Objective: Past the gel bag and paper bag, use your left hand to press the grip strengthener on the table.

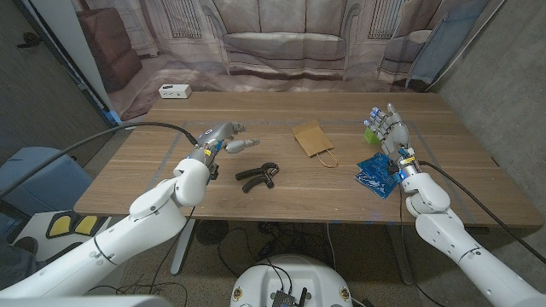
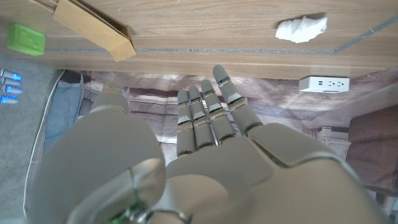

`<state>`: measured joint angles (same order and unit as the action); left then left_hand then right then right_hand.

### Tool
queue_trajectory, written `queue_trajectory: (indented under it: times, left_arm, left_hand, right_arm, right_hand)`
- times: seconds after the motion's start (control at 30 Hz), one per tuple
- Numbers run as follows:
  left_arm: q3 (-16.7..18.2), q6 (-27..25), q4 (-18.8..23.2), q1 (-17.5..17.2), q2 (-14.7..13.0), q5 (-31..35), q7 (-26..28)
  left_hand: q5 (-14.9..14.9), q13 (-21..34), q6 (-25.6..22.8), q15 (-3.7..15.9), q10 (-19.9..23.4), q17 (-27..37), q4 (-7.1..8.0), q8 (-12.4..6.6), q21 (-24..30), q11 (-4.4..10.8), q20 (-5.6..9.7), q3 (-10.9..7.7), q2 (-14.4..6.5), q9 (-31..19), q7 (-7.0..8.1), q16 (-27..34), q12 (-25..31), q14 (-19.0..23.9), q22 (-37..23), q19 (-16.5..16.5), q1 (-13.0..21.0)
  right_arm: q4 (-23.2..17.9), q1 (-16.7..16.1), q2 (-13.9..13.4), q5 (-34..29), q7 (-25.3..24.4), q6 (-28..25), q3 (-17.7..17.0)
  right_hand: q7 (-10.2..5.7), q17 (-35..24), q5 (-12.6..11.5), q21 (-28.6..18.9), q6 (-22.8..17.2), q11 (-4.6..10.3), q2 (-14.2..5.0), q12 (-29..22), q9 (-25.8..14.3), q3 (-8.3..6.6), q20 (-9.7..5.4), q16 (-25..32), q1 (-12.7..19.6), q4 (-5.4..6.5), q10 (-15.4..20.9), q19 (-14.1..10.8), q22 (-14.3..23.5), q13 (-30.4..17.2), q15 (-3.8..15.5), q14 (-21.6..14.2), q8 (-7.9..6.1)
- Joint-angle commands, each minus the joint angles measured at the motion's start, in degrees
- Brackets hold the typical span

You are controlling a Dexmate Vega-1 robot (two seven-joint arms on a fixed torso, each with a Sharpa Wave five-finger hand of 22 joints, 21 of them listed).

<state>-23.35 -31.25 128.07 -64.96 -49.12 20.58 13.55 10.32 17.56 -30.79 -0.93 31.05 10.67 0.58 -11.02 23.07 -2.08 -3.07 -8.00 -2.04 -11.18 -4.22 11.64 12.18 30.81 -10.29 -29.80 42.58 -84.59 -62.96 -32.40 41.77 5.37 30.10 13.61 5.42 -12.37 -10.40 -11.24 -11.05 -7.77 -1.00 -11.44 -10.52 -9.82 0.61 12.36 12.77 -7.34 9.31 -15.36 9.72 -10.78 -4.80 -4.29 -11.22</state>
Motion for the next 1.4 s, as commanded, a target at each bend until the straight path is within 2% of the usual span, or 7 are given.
queue_trajectory:
  times: [0.03,0.2,0.37,0.67,1.0,1.2,1.4]
  left_arm:
    - [3.1,14.5,-6.8,1.0,3.0,-12.3,3.4]
    - [2.0,15.3,-8.2,2.3,4.3,-12.1,5.6]
    - [2.8,25.8,-14.2,4.1,6.1,-20.9,2.0]
    - [3.0,38.3,-22.3,7.1,8.4,-32.9,-5.5]
    - [2.8,40.6,-25.5,8.7,9.7,-39.3,-8.0]
    - [2.4,43.3,-28.5,9.8,11.1,-43.0,-10.2]
    - [2.3,45.2,-31.4,10.6,12.3,-46.8,-12.4]
  left_hand:
    - [-0.3,0.0,0.0,-0.67,0.1,0.2,0.58,0.02,-0.5,-0.82,-0.28,0.13,-0.1,0.0,-0.60,0.0,0.1,0.2,-0.1,0.2,-1.1]
    - [-0.3,-0.2,0.0,-1.11,0.1,0.2,0.94,0.01,-0.7,-1.00,-0.53,0.30,-0.3,0.1,-0.83,-0.1,0.0,0.0,-0.2,0.4,-1.9]
    - [-0.3,-0.5,0.4,-1.34,-0.2,0.2,1.32,0.17,-0.9,-1.51,-0.80,0.50,-0.5,0.1,-0.99,-0.2,-0.1,-0.3,-0.2,0.7,-2.7]
    - [-0.2,-1.7,4.9,-3.28,-2.5,0.2,3.69,1.09,-2.4,-3.85,-1.84,2.29,-0.5,0.3,-2.83,-0.9,-0.9,-2.6,-0.2,2.3,-7.8]
    - [0.4,-3.1,11.5,-4.99,-7.5,0.1,5.76,1.36,-5.1,-5.25,-3.35,4.52,0.1,0.5,-3.51,-1.5,-1.7,-7.6,-0.2,5.9,-12.9]
    - [0.7,-4.0,15.3,-5.11,-10.7,0.0,6.19,1.40,-6.8,-5.71,-3.37,5.49,0.5,0.7,-3.62,-1.7,-1.9,-11.3,-0.1,8.3,-14.6]
    - [1.1,-5.3,21.2,-5.59,-17.0,-0.1,6.44,1.24,-10.1,-5.79,-2.31,7.02,1.2,0.9,-3.57,-1.8,-1.9,-17.5,-0.1,13.2,-16.9]
  right_arm:
    - [1.4,0.8,0.6,-0.2,0.8,1.1,0.4]
    - [1.8,1.3,0.7,-0.6,0.7,1.2,0.5]
    - [2.8,2.1,1.0,-0.8,1.3,1.7,0.8]
    - [3.9,2.4,1.3,-0.8,1.7,2.3,0.9]
    - [3.8,2.2,1.2,-1.7,0.9,2.7,1.0]
    - [4.0,2.4,1.3,-1.7,0.7,2.5,1.1]
    - [4.2,2.8,1.0,-1.6,0.9,1.7,1.3]
  right_hand:
    - [0.11,-0.2,-0.3,0.1,-0.2,-0.05,-0.24,0.0,-0.1,0.17,-0.05,-0.1,0.4,-0.08,0.3,-0.6,0.2,-0.3,0.02,-0.4,0.15]
    - [0.12,-0.2,-0.3,0.1,-0.3,0.00,-0.23,0.0,-0.1,0.19,-0.06,-0.1,0.4,-0.07,0.3,-0.6,0.2,-0.3,0.04,-0.4,0.14]
    - [0.14,-0.2,-0.3,0.1,-0.3,-0.08,-0.22,0.0,-0.1,0.22,-0.07,-0.1,0.4,-0.06,0.4,-0.6,0.2,-0.3,0.01,-0.3,0.13]
    - [0.13,-0.2,-0.3,0.1,-0.3,-0.03,-0.19,0.0,-0.1,0.26,-0.05,-0.1,0.4,-0.08,0.3,-0.6,0.2,-0.3,-0.01,-0.3,0.14]
    - [0.39,-0.2,-0.3,0.1,-2.1,-0.25,-0.15,0.0,-0.2,0.37,-0.07,-0.1,0.3,-0.05,0.4,-0.6,0.2,-0.3,-0.05,-0.3,-0.53]
    - [0.11,-0.2,-0.3,0.1,-1.2,-0.08,-0.18,0.0,-0.2,0.41,-0.06,-0.1,0.3,-0.03,0.4,-0.6,0.2,-0.3,0.01,-0.3,-0.10]
    - [0.12,-0.2,-0.3,0.1,-1.0,-0.10,-0.22,0.0,-0.2,0.42,-0.02,-0.1,0.3,-0.02,0.4,-0.6,0.2,-0.3,0.01,-0.3,-0.02]
